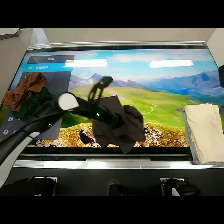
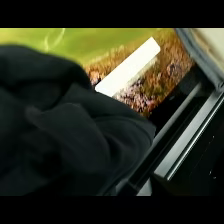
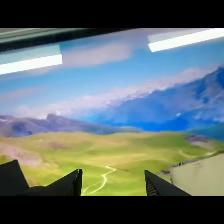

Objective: Fold the shirts.

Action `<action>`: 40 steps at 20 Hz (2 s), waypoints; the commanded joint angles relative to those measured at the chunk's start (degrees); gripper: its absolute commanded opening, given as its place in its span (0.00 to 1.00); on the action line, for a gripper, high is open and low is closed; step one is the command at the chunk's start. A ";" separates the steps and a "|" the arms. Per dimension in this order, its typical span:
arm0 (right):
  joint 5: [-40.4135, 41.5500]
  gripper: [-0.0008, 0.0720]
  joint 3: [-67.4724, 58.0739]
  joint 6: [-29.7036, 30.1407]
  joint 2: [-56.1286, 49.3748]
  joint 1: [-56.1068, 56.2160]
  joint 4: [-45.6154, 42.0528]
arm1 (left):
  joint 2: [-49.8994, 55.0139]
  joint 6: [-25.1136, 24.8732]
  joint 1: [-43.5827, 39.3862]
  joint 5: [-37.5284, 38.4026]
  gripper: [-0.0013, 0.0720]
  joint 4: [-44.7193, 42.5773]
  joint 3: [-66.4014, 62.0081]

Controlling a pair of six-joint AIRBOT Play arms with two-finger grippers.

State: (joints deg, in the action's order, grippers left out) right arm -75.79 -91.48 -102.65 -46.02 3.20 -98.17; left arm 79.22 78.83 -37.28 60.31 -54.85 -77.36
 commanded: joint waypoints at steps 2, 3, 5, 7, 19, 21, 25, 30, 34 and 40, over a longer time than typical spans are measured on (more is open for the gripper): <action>-8.70 0.71 0.04 1.07 -4.66 0.04 1.46 | 2.60 2.19 1.36 2.12 1.00 -2.16 0.24; -11.02 0.76 0.04 1.81 -6.62 0.04 3.04 | 1.90 2.19 4.44 3.37 1.00 -3.45 -1.27; -14.27 0.78 1.29 3.76 -10.08 0.04 8.13 | 0.79 2.19 10.99 5.97 1.00 -5.25 -2.69; -14.71 0.80 6.80 5.77 -12.09 0.22 14.86 | 0.70 2.71 17.90 10.23 1.00 -5.92 -1.53; -2.71 0.90 44.11 6.95 -12.11 0.22 31.76 | 1.88 3.67 18.84 -1.57 1.00 4.13 24.70; -2.38 0.90 44.44 6.97 -12.11 0.22 31.67 | 2.54 3.67 17.79 -2.49 1.00 4.13 24.68; -1.64 0.90 44.44 6.91 -12.13 0.22 31.71 | 3.21 3.65 17.16 -2.99 0.90 4.33 24.65; -1.62 0.90 44.44 6.91 -12.13 0.22 31.69 | 3.21 3.67 17.14 -2.95 0.90 4.37 24.65; -1.09 0.90 44.44 6.88 -12.13 0.22 31.71 | 3.21 3.67 17.14 -2.93 0.90 4.35 24.65; -0.70 0.90 44.44 6.88 -12.13 0.22 31.71 | 3.21 3.67 16.74 -2.93 0.90 4.35 24.65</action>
State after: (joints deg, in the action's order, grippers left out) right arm -76.64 -47.07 -95.74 -58.11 3.44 -66.48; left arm 82.39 82.50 -20.36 57.41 -50.48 -52.71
